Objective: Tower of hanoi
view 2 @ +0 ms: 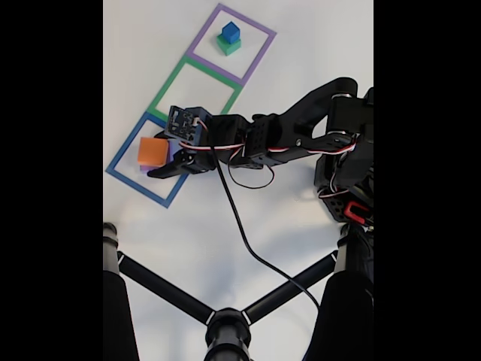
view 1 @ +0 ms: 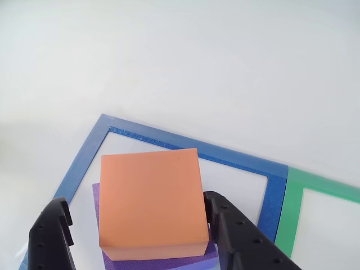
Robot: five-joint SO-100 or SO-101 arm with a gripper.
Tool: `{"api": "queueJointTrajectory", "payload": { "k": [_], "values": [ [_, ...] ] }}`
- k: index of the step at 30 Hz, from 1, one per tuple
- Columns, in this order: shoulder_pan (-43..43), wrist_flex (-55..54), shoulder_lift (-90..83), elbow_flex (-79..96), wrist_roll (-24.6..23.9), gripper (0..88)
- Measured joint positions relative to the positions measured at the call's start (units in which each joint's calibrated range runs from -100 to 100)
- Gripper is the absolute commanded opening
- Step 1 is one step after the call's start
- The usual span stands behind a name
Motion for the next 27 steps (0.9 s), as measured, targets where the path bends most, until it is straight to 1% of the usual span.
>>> {"api": "queueJointTrajectory", "payload": {
  "k": [6,8,10,12,14,16,21,27],
  "values": [
    [0.00,0.71,-2.18,-0.34,0.00,27.4],
    [-0.10,3.56,-4.79,-2.32,0.00,25.3],
    [-0.10,8.63,-8.40,-4.30,0.00,22.8],
    [0.00,15.43,-12.59,-7.14,0.00,16.6],
    [0.87,24.22,-16.79,-11.10,0.00,6.4],
    [2.14,34.35,-20.91,-15.74,0.00,1.4],
    [5.83,57.93,-28.97,-26.32,0.00,0.0],
    [13.12,80.97,-33.33,-37.42,0.00,0.0]
  ]
}}
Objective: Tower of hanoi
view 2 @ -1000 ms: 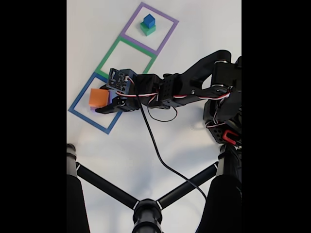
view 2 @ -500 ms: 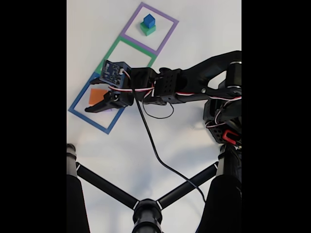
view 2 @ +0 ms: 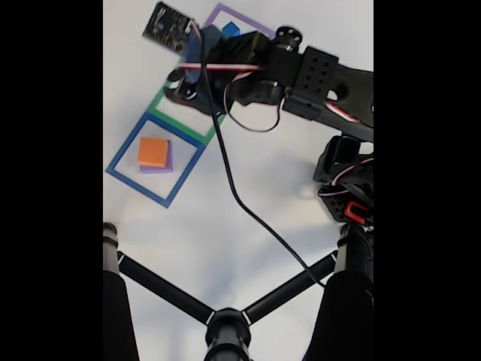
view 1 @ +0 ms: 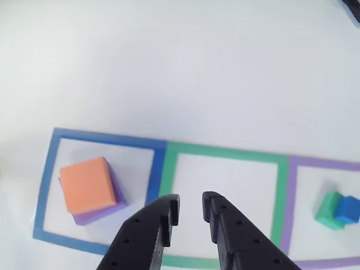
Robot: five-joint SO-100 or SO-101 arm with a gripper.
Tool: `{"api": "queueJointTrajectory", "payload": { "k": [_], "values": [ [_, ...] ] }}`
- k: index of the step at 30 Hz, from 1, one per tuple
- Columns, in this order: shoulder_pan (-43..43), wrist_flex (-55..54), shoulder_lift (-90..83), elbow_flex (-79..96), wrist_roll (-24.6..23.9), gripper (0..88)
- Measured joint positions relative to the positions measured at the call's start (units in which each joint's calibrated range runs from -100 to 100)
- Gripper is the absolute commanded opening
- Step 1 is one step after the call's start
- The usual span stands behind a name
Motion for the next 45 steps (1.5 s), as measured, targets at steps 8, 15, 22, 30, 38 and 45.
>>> {"api": "queueJointTrajectory", "payload": {
  "k": [8,15,22,30,38,45],
  "values": [
    [12.24,27.86,-0.08,-24.95,0.00,0.0],
    [19.63,36.17,0.67,-36.90,0.00,0.0],
    [25.46,37.12,0.92,-36.04,0.00,0.0],
    [31.10,28.18,-4.11,-18.84,0.00,9.9],
    [37.41,5.70,-7.56,5.16,0.00,27.7],
    [39.75,-20.97,-7.64,26.06,0.00,29.0]
  ]
}}
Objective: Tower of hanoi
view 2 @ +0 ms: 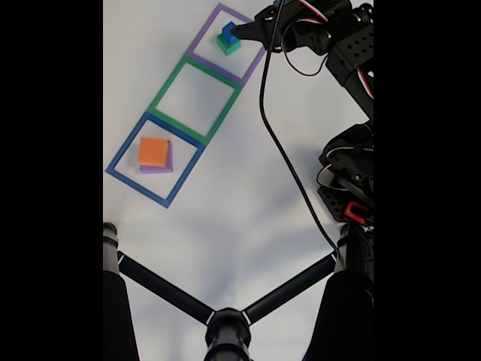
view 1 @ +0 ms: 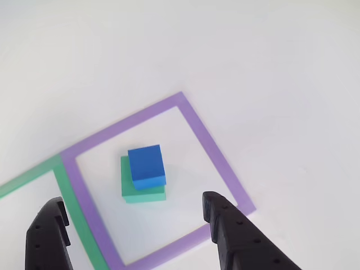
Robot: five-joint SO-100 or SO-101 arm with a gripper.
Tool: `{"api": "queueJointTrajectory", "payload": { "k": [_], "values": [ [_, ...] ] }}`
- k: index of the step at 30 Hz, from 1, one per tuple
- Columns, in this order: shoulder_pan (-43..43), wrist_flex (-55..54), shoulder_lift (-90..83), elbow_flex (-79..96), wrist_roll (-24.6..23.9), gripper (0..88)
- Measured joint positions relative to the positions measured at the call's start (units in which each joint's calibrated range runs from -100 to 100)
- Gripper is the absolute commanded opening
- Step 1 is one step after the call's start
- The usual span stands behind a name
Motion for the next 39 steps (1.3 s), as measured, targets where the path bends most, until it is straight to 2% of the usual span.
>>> {"api": "queueJointTrajectory", "payload": {
  "k": [7,21,29,39],
  "values": [
    [0.29,-25.09,6.97,13.94,0.00,28.7],
    [-0.68,-59.28,31.40,19.10,0.00,27.1],
    [-1.26,-66.64,40.81,16.17,0.00,26.5],
    [-2.24,-67.27,44.42,13.16,0.00,25.6]
  ]
}}
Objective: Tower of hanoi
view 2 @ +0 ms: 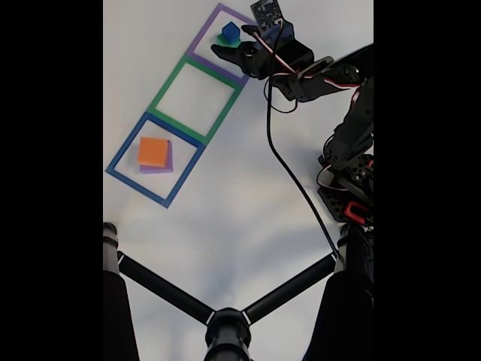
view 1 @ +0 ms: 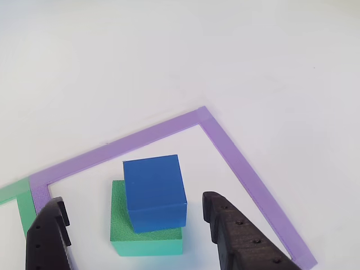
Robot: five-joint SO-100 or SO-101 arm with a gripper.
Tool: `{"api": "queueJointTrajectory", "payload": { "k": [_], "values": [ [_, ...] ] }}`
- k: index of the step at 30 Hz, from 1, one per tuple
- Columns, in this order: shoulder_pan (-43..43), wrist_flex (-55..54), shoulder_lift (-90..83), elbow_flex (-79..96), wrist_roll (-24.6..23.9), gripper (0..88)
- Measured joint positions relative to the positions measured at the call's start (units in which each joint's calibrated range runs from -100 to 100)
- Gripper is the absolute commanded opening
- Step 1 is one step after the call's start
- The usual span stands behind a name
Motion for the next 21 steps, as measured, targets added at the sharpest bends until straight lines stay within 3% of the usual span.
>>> {"api": "queueJointTrajectory", "payload": {
  "k": [8,21],
  "values": [
    [0.00,-1.03,1.93,-2.67,0.00,24.6],
    [-1.07,-1.03,1.93,-2.84,0.00,16.1]
  ]
}}
